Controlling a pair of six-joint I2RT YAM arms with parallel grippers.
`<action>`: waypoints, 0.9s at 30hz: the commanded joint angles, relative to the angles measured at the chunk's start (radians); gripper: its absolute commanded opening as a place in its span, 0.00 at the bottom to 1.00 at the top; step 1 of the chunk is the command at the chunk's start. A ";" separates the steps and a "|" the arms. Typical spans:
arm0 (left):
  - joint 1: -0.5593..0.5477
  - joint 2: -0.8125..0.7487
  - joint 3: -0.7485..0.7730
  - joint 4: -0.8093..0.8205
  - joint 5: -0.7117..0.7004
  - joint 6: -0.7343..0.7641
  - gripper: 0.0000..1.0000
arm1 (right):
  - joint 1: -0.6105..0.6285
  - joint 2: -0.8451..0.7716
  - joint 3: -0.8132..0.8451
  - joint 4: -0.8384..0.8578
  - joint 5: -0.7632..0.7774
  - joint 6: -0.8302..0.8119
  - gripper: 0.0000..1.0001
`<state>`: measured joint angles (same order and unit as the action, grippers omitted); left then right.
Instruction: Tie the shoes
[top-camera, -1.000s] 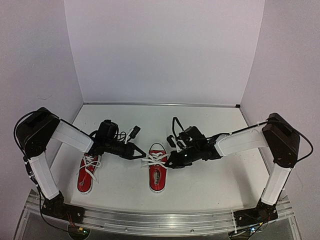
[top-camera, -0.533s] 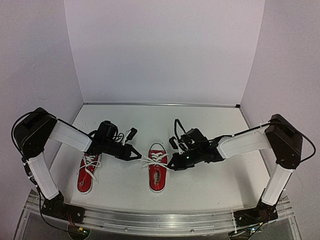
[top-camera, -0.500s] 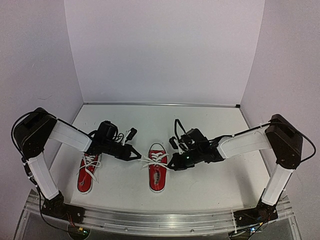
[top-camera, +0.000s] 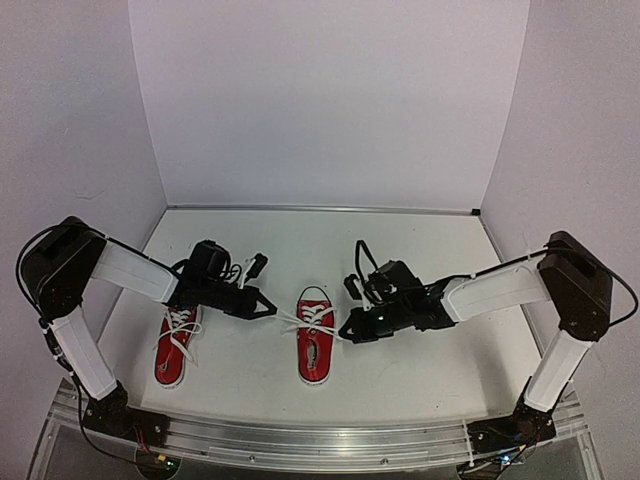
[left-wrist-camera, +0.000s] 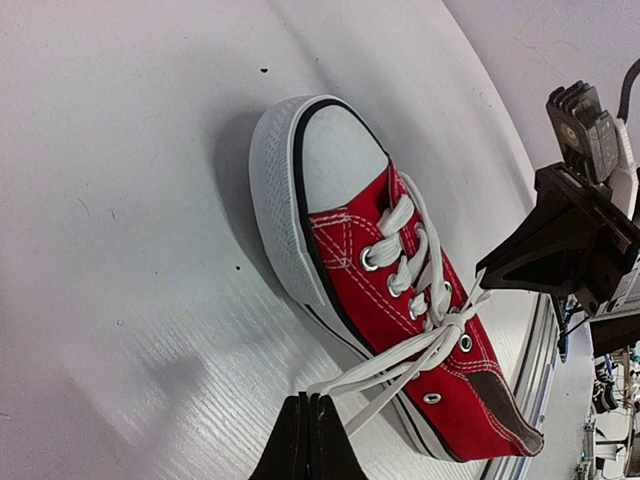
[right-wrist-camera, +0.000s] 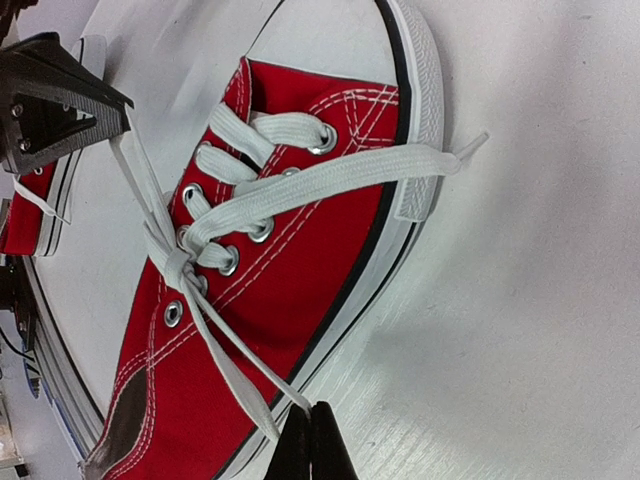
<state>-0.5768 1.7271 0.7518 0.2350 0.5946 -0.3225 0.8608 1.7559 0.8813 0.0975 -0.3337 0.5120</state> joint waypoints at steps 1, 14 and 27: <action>0.058 -0.040 -0.024 -0.022 -0.123 -0.005 0.00 | -0.019 -0.029 -0.044 -0.097 0.084 0.013 0.00; 0.083 -0.069 -0.124 0.141 -0.157 -0.134 0.00 | -0.022 -0.013 -0.050 -0.096 0.089 0.021 0.00; 0.083 -0.122 -0.193 0.188 -0.164 -0.187 0.00 | -0.026 -0.004 -0.047 -0.095 0.106 0.033 0.00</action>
<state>-0.5591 1.6490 0.5893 0.4317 0.5718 -0.4969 0.8608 1.7523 0.8677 0.1378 -0.3288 0.5312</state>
